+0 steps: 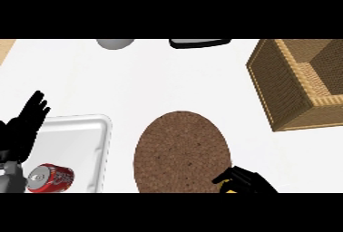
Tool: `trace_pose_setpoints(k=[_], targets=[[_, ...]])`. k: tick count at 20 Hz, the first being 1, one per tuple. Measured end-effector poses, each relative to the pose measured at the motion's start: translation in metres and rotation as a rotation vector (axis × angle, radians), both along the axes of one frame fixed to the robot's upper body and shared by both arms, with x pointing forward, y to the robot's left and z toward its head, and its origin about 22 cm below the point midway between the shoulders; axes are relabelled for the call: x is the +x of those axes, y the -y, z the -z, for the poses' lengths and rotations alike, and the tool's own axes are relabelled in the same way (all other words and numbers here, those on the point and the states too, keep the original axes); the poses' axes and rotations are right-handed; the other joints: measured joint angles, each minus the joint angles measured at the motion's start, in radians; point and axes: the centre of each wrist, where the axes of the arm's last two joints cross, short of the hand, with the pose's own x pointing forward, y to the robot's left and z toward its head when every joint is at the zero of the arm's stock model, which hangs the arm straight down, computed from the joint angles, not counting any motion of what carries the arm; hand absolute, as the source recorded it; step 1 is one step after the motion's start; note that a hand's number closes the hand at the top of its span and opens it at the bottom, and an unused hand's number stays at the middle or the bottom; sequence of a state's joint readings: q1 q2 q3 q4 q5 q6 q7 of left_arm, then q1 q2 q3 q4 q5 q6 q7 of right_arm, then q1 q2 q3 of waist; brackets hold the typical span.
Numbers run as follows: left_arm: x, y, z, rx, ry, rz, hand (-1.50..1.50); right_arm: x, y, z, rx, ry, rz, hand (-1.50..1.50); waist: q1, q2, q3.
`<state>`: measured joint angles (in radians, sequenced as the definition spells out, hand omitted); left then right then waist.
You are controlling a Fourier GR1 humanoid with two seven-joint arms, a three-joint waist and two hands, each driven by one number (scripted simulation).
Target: Pick the lemon from the placemat and place it in the basket
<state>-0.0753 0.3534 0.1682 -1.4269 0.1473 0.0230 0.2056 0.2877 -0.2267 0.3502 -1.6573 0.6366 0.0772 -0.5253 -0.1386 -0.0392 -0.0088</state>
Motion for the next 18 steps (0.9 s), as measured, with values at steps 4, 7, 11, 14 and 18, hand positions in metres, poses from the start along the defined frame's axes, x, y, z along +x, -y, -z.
trace_pose_setpoints(k=[4,7,11,14,18], targets=[[-0.002,0.0,-0.001,0.0,0.009,0.011,0.0,-0.033,0.014,-0.045,0.065,0.056,0.085,1.5,0.013,0.009,0.001],[0.0,0.003,-0.006,0.004,0.017,0.03,0.0,-0.054,0.025,-0.089,0.083,0.103,0.16,1.5,0.03,0.016,0.002],[0.006,0.01,-0.008,-0.003,0.016,0.061,0.0,-0.075,0.03,-0.13,0.085,0.105,0.265,1.5,0.06,0.026,0.003],[0.013,0.018,-0.01,-0.008,0.027,0.081,0.0,-0.077,0.037,-0.137,0.07,0.093,0.334,1.5,0.082,0.032,0.004],[0.017,0.022,-0.012,-0.001,0.03,0.106,0.0,-0.069,0.044,-0.148,0.054,0.108,0.43,1.5,0.104,0.037,0.004]])
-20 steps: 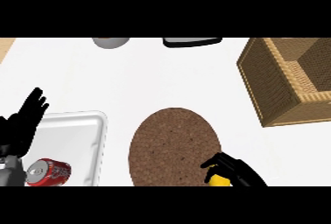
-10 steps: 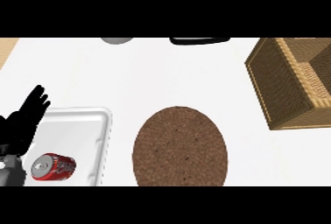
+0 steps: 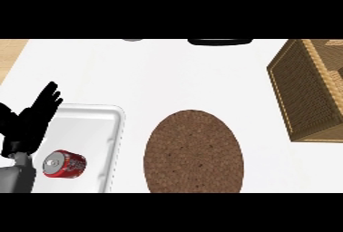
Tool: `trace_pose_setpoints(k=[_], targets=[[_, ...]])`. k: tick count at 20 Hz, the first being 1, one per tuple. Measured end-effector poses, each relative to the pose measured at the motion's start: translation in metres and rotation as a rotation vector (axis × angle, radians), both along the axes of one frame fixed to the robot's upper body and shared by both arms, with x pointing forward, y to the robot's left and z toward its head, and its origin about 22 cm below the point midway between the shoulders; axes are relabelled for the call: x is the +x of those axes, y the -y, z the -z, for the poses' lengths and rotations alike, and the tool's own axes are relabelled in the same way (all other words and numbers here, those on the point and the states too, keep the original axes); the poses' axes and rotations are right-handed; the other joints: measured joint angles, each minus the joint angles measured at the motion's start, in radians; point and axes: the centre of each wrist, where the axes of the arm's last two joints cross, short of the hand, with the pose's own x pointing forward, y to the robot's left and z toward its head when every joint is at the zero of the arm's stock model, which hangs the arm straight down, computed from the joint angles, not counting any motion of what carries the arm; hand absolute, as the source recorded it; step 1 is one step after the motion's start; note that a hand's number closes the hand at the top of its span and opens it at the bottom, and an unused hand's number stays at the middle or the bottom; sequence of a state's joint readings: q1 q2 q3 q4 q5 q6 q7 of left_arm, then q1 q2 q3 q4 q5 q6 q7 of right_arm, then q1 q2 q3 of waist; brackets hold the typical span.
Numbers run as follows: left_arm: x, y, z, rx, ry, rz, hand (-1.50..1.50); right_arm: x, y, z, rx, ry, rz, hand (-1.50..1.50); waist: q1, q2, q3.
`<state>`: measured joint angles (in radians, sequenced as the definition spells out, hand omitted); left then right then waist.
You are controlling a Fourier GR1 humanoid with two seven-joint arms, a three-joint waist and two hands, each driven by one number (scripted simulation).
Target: Pick the lemon from the placemat and place it in the basket
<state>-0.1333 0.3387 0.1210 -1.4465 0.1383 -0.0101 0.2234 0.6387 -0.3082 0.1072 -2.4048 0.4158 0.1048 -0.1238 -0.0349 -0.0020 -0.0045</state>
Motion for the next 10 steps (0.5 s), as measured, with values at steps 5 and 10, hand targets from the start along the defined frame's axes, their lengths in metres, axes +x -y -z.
trace_pose_setpoints(k=[5,10], targets=[[0.006,0.005,-0.002,0.0,0.007,0.019,0.0,0.019,0.006,-0.018,-0.002,0.038,0.107,1.5,0.019,0.003,-0.001],[0.012,0.011,0.001,0.001,0.006,0.031,0.0,0.045,0.022,-0.051,-0.068,0.089,0.246,1.5,0.028,0.005,0.0]])
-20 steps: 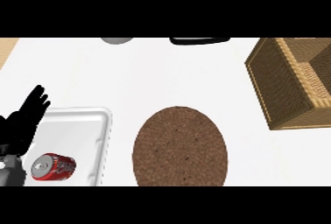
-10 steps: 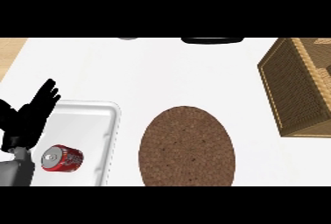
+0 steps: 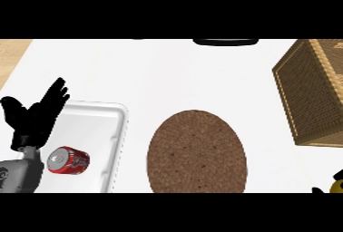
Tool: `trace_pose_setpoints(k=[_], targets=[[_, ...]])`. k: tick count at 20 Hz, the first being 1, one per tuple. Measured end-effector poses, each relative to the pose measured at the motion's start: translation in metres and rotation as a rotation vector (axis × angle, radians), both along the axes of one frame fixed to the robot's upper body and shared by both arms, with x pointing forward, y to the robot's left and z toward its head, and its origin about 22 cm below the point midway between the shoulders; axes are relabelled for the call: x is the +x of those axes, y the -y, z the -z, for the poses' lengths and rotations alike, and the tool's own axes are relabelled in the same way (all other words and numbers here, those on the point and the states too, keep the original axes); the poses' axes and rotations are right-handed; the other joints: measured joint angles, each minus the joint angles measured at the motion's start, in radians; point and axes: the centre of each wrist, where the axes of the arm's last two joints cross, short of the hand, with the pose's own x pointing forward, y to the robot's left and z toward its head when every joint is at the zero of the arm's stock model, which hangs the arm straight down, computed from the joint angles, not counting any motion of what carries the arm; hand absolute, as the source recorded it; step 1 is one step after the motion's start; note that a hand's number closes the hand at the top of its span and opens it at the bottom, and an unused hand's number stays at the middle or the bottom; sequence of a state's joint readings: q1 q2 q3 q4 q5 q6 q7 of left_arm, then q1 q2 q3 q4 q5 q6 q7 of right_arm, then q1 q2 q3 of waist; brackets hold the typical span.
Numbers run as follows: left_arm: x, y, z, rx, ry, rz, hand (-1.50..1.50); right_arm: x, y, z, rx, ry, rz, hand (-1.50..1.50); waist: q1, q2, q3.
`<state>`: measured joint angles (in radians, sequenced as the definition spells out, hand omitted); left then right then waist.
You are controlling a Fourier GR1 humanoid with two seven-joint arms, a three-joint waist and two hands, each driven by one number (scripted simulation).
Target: Pick the lemon from the placemat and place it in the basket
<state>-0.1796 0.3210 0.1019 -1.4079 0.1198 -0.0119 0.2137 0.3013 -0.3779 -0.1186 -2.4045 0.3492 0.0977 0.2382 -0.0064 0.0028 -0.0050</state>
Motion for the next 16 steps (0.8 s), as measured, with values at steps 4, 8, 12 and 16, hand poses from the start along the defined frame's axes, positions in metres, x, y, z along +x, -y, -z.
trace_pose_setpoints(k=[4,8,12,16], targets=[[0.006,0.001,-0.002,0.0,0.005,0.001,0.0,0.021,0.014,-0.04,-0.027,0.044,0.092,1.5,0.007,-0.001,0.001],[0.007,0.002,0.003,-0.003,0.003,0.005,0.0,0.043,0.03,-0.074,-0.025,0.059,0.134,1.5,0.01,-0.002,0.003],[0.006,0.002,-0.002,-0.006,0.001,0.004,0.0,0.066,0.059,-0.081,-0.029,0.055,0.139,1.5,0.01,-0.002,0.004],[0.011,0.008,-0.003,-0.009,-0.003,0.004,0.0,0.083,0.079,-0.071,-0.026,0.053,0.144,1.5,0.009,-0.002,0.005]])
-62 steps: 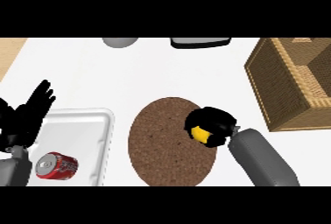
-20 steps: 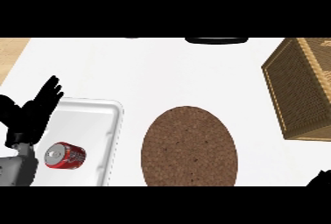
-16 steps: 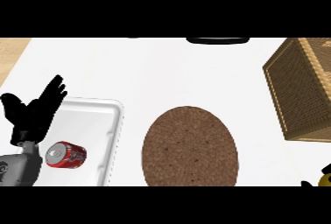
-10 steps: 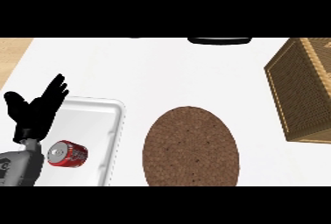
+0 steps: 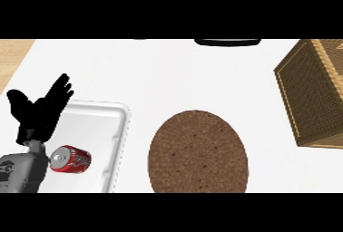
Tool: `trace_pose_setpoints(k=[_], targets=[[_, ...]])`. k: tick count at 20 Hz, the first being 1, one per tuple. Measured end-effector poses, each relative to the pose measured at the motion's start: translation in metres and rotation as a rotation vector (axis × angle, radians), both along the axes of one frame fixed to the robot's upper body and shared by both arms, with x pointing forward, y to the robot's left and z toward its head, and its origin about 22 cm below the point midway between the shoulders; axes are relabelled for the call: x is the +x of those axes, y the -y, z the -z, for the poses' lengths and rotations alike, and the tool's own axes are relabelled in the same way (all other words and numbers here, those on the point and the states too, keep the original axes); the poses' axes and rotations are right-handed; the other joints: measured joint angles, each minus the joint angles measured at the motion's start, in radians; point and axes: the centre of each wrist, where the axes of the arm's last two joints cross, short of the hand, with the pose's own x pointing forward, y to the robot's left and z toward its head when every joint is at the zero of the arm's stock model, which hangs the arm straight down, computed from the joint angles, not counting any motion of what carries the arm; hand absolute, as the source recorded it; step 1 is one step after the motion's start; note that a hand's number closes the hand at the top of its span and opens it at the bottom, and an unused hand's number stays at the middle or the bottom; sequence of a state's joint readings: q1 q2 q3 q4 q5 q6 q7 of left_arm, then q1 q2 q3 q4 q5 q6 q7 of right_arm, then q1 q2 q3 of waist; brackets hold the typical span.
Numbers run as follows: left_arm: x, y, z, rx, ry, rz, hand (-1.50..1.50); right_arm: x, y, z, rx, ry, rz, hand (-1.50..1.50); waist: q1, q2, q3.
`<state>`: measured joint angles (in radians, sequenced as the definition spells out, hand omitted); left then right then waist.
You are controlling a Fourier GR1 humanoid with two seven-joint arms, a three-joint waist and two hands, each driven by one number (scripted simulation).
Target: Pick the lemon from the placemat and place it in the basket
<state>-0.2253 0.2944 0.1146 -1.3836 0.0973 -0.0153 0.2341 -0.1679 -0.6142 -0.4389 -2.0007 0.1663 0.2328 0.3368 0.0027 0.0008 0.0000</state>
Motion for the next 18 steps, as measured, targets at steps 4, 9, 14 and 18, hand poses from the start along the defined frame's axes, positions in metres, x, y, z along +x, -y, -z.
trace_pose_setpoints(k=[4,9,14,18], targets=[[0.0,0.005,0.002,0.003,0.0,0.003,0.0,0.022,0.025,0.019,0.032,-0.004,0.001,1.5,0.002,0.001,0.0],[-0.005,0.002,0.001,0.006,0.003,0.003,0.0,0.034,0.038,0.04,0.076,0.018,0.09,-1.5,0.003,0.0,0.0],[-0.003,-0.001,0.003,-0.001,0.001,0.005,0.0,0.054,0.054,0.058,0.114,-0.004,0.146,-1.5,0.002,0.001,0.0],[0.001,-0.001,0.003,0.001,0.003,0.005,0.0,0.072,0.061,0.062,0.117,0.002,0.105,-1.5,0.003,0.001,0.0]])
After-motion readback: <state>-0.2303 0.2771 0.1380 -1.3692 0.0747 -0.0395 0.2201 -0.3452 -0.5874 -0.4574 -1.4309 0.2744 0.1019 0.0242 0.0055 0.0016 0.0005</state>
